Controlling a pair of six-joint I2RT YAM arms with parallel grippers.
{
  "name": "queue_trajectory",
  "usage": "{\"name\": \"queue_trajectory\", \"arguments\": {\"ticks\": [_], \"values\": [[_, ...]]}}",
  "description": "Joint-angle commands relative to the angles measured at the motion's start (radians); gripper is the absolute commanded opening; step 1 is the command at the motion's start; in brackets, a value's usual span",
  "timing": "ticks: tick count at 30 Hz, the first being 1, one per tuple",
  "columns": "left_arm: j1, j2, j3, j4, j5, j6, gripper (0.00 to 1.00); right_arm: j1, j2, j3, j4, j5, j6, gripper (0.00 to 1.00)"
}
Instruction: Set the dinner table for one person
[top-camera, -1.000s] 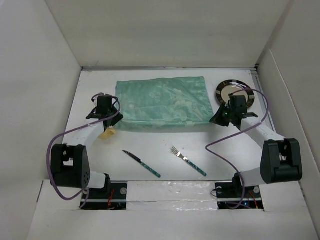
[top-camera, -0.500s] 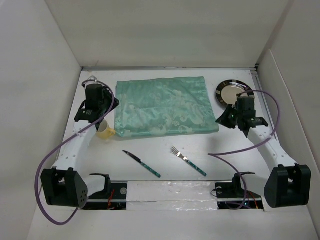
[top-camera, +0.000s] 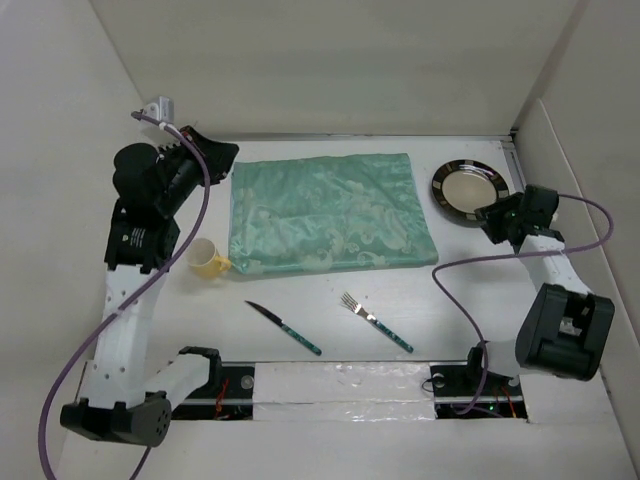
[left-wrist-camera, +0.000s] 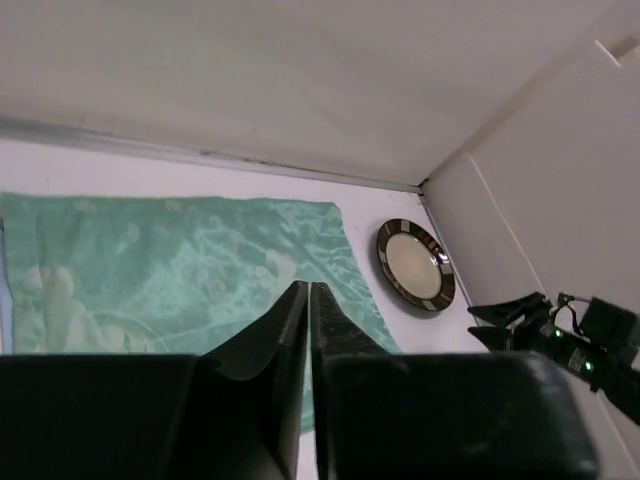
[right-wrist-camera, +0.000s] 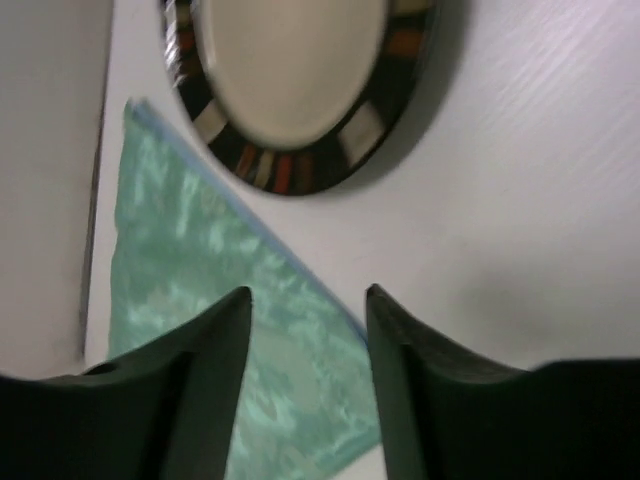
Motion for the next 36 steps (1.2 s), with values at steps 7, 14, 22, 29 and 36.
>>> {"name": "queue_trajectory", "arguments": {"ticks": [7,14,22,29,36], "values": [[-0.112,-0.116,-0.066,-0.114,-0.125,0.173,0.3,-0.093,0.279,0.135,0.122,0.045,0.183,0.6],[-0.135,-0.099,-0.111,-0.098,-0.13,0.164,0.36,-0.093,0.428,0.198,0.121,0.06,0.285,0.59],[-0.135,-0.058,-0.066,-0.098,-0.178,0.179,0.36,-0.082,0.528,0.267,0.107,0.083,0.368,0.51],[-0.135,-0.051,-0.045,-0.084,-0.24,0.187,0.36,-0.048,0.603,0.423,-0.079,0.149,0.407,0.12],[-0.135,-0.064,-0.025,-0.088,-0.279,0.194,0.37,-0.062,0.439,0.279,0.133,0.188,0.357,0.0]]}}
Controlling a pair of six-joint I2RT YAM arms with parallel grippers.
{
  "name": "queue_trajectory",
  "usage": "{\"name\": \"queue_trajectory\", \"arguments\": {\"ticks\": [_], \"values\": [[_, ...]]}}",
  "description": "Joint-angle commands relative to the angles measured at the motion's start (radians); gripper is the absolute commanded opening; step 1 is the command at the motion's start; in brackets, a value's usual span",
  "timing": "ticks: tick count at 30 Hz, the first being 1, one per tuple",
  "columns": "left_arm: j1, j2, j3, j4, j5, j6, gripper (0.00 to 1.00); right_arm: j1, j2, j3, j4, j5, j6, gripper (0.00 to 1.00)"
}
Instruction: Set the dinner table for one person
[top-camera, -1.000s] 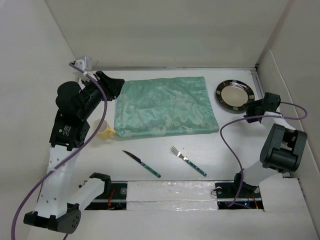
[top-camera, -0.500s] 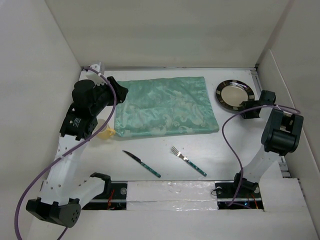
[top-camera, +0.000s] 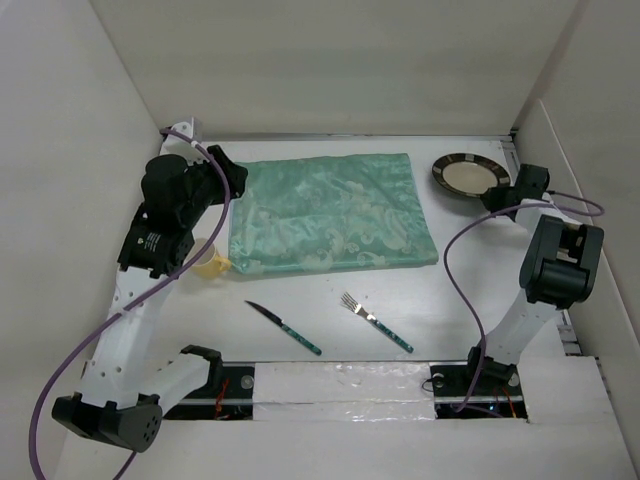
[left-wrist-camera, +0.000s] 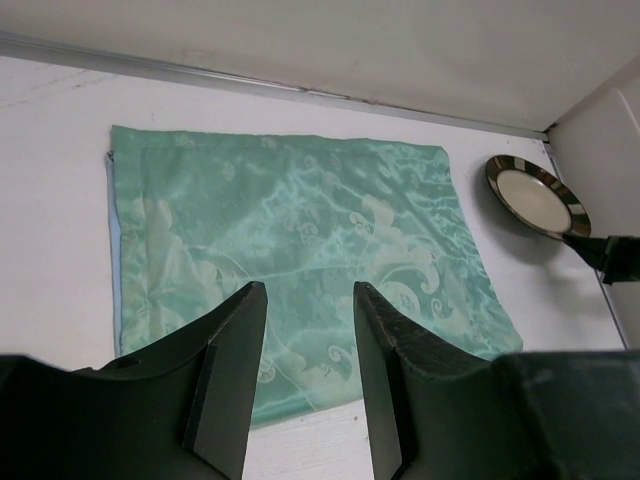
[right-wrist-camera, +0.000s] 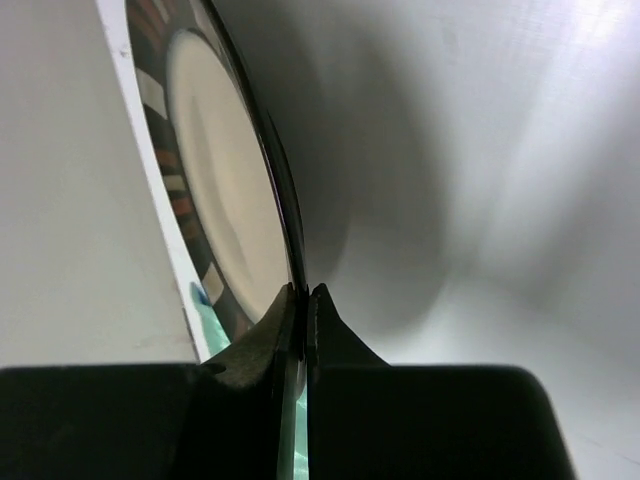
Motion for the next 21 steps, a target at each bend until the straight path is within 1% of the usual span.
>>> {"name": "queue_trajectory", "arguments": {"ticks": [1,2,3,4,6,8,11,13,17,20,21], "values": [[-0.003,-0.021,0.056,0.036,-0.022,0.016,0.38,-0.018,-0.131,-0.078,0.07,0.075,-0.05,0.0],[-0.003,-0.012,0.064,0.033,-0.003,0.01,0.38,-0.029,-0.192,-0.072,0.14,0.058,-0.123,0.0],[-0.003,-0.008,0.064,0.034,0.009,0.007,0.39,-0.029,-0.218,-0.054,0.141,0.058,-0.124,0.0],[-0.003,-0.001,0.067,0.037,0.024,0.001,0.39,-0.041,-0.238,-0.028,0.141,0.002,-0.151,0.0],[-0.003,0.022,0.076,0.042,0.07,-0.014,0.39,-0.051,-0.301,0.049,0.14,-0.053,-0.229,0.0],[-0.003,0.041,0.09,0.042,0.098,-0.023,0.39,-0.051,-0.341,0.075,0.172,-0.158,-0.269,0.0],[-0.003,0.051,0.115,0.024,0.1,-0.017,0.4,-0.038,-0.425,0.057,0.23,-0.288,-0.277,0.0],[-0.003,0.048,0.124,0.001,0.083,-0.008,0.4,-0.017,-0.477,0.008,0.256,-0.401,-0.273,0.0],[-0.003,0.051,0.133,-0.045,0.066,-0.005,0.41,0.092,-0.531,-0.067,0.299,-0.531,-0.285,0.0],[-0.003,0.051,0.125,-0.068,0.066,-0.025,0.44,0.265,-0.515,-0.072,0.299,-0.603,-0.291,0.0],[-0.003,0.048,0.125,-0.071,0.066,-0.031,0.45,0.296,-0.515,-0.075,0.308,-0.606,-0.293,0.0]]}}
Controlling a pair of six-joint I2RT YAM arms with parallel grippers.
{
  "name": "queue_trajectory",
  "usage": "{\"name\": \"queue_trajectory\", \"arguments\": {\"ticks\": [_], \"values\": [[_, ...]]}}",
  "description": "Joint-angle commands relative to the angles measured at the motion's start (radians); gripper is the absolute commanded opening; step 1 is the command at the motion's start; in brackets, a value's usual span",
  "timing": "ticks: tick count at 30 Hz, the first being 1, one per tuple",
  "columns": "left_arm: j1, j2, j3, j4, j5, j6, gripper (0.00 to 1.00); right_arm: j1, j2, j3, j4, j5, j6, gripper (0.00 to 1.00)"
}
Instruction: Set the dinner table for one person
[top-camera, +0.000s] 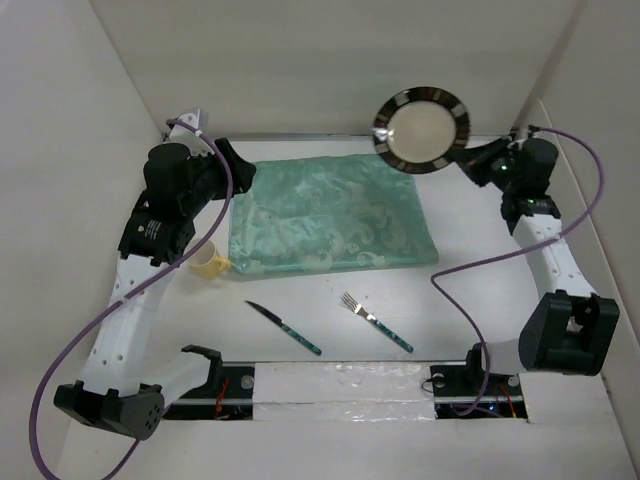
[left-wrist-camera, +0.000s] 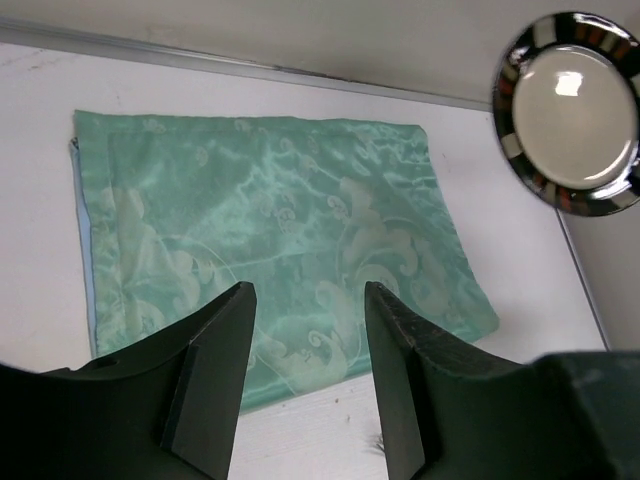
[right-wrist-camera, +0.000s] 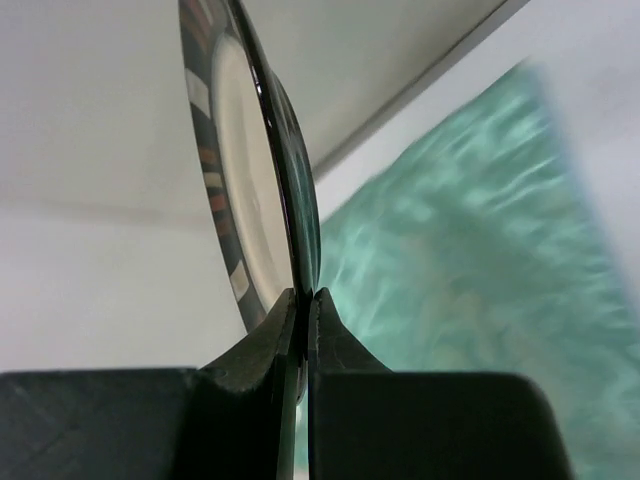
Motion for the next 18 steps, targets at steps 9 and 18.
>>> {"name": "queue_trajectory", "arguments": {"ticks": [9,18], "values": [[-0.003,-0.057,0.021,-0.094,-0.066,-0.024,0.49,0.362,0.22,0.029,0.324,-0.273,0.045,0.0],[-0.003,-0.103,0.0,-0.112,-0.092,-0.026,0.5,0.437,0.393,0.105,0.356,-0.218,0.065,0.0]]}}
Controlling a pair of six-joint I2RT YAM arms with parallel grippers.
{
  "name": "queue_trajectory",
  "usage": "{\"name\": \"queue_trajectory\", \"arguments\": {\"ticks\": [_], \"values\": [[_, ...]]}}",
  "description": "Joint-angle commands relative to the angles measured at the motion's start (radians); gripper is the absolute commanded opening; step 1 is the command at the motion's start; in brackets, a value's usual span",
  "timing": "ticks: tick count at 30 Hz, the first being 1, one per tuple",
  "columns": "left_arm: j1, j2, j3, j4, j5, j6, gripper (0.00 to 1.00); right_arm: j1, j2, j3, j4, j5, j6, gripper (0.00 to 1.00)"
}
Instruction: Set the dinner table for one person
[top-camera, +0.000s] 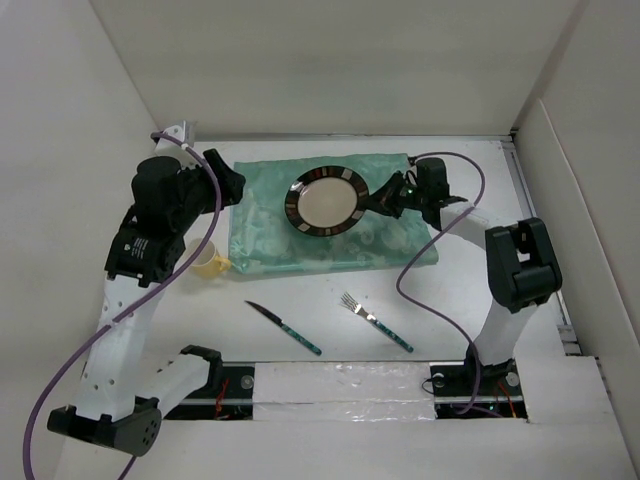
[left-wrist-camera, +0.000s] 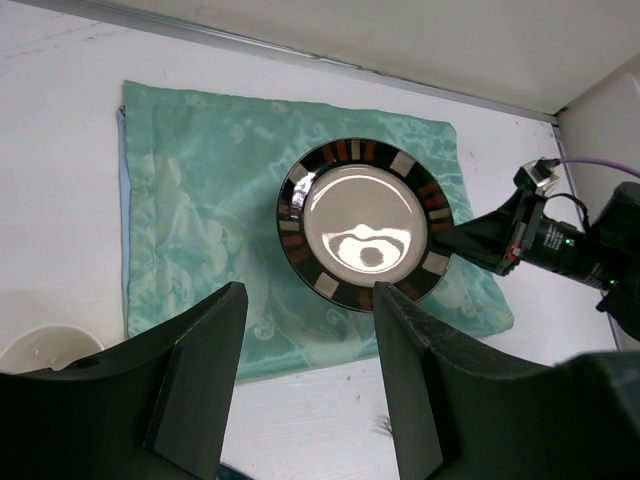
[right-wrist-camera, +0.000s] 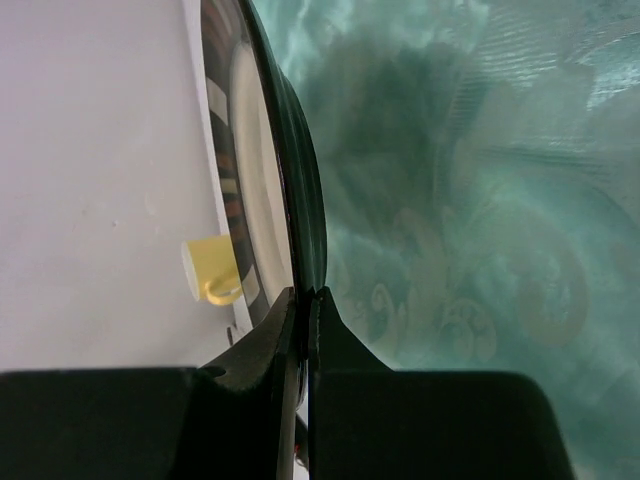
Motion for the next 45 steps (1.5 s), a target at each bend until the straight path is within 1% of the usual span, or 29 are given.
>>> {"name": "queue_trajectory", "arguments": {"ticks": [1,4,12,17,18,20,21,23,24,25,26,27,28,30,31,32,33,34,35,36,37,38,39,40,42,43,44,45], "values": [[-0.003,-0.028,-0.005,0.011,-0.01,-0.006,0.5,0.019,-0.003,0.119,0.217,-0.041,0.061,0.0],[-0.003,-0.033,-0.008,0.007,-0.025,-0.004,0.5,0.031,0.019,0.13,0.176,-0.024,0.04,0.0],[-0.003,-0.026,-0.019,0.019,-0.019,-0.001,0.5,0.062,0.111,0.086,0.229,-0.02,0.083,0.0],[-0.003,-0.033,-0.033,0.023,-0.023,-0.004,0.5,0.071,0.14,0.06,0.188,0.031,0.066,0.0],[-0.003,-0.033,-0.036,0.02,-0.025,-0.004,0.5,0.071,0.142,0.055,0.177,0.042,0.06,0.04],[-0.003,-0.036,-0.042,0.02,-0.029,-0.004,0.5,0.08,0.143,0.051,0.119,0.075,0.026,0.17],[-0.003,-0.037,-0.045,0.019,-0.031,-0.004,0.5,0.08,0.145,0.049,0.095,0.085,0.009,0.3],[-0.003,-0.042,-0.046,0.019,-0.036,-0.004,0.5,0.08,0.146,0.06,0.015,0.099,-0.031,0.41],[-0.003,-0.043,-0.046,0.019,-0.037,-0.004,0.5,0.08,0.142,0.063,-0.01,0.106,-0.043,0.5],[-0.003,-0.045,-0.037,0.014,-0.043,-0.001,0.5,0.089,0.113,0.064,-0.08,0.149,-0.089,0.58],[-0.003,-0.045,-0.037,0.013,-0.043,-0.001,0.5,0.089,0.112,0.064,-0.081,0.149,-0.089,0.58],[-0.003,-0.045,-0.031,0.01,-0.043,0.001,0.5,0.099,0.103,0.072,-0.154,0.172,-0.106,0.61],[-0.003,-0.042,-0.01,0.005,-0.084,0.002,0.48,0.099,0.096,0.083,-0.201,0.218,-0.135,0.63],[-0.003,-0.033,0.026,-0.012,-0.105,0.008,0.44,0.108,0.057,0.112,-0.31,0.273,-0.166,0.65],[-0.003,-0.023,0.067,-0.016,-0.12,0.01,0.36,0.108,0.043,0.12,-0.343,0.337,-0.198,0.66],[-0.003,-0.017,0.088,-0.024,-0.126,0.013,0.31,0.108,0.013,0.138,-0.376,0.37,-0.213,0.66],[-0.003,-0.011,0.11,-0.03,-0.134,0.02,0.23,0.108,-0.004,0.144,-0.422,0.399,-0.227,0.66],[-0.003,0.003,0.156,-0.038,-0.149,0.019,0.11,0.108,-0.025,0.144,-0.436,0.44,-0.251,0.66],[-0.003,0.009,0.18,-0.047,-0.157,0.019,0.05,0.108,-0.044,0.144,-0.452,0.46,-0.262,0.65],[-0.003,0.016,0.202,-0.053,-0.163,0.017,0.01,0.108,-0.097,0.137,-0.473,0.483,-0.273,0.56],[-0.003,0.029,0.246,-0.059,-0.175,0.016,0.0,0.12,-0.128,0.13,-0.478,0.517,-0.291,0.47],[-0.003,0.033,0.266,-0.068,-0.178,0.014,0.0,0.131,-0.159,0.123,-0.478,0.523,-0.307,0.36],[-0.003,0.038,0.282,-0.072,-0.18,0.013,0.0,0.14,-0.217,0.104,-0.457,0.522,-0.319,0.11],[-0.003,0.041,0.302,-0.075,-0.181,0.008,0.0,0.154,-0.242,0.092,-0.431,0.47,-0.359,0.01],[-0.003,0.041,0.308,-0.078,-0.183,0.004,0.0,0.224,-0.285,0.064,-0.331,0.4,-0.397,0.0],[-0.003,0.04,0.299,-0.076,-0.178,-0.002,0.0,0.259,-0.293,0.064,-0.314,0.354,-0.432,0.0],[-0.003,0.038,0.291,-0.069,-0.177,-0.009,0.0,0.298,-0.287,0.08,-0.308,0.344,-0.451,0.0],[-0.003,0.037,0.287,-0.066,-0.175,-0.012,0.0,0.372,-0.268,0.101,-0.317,0.343,-0.469,0.0]]}}
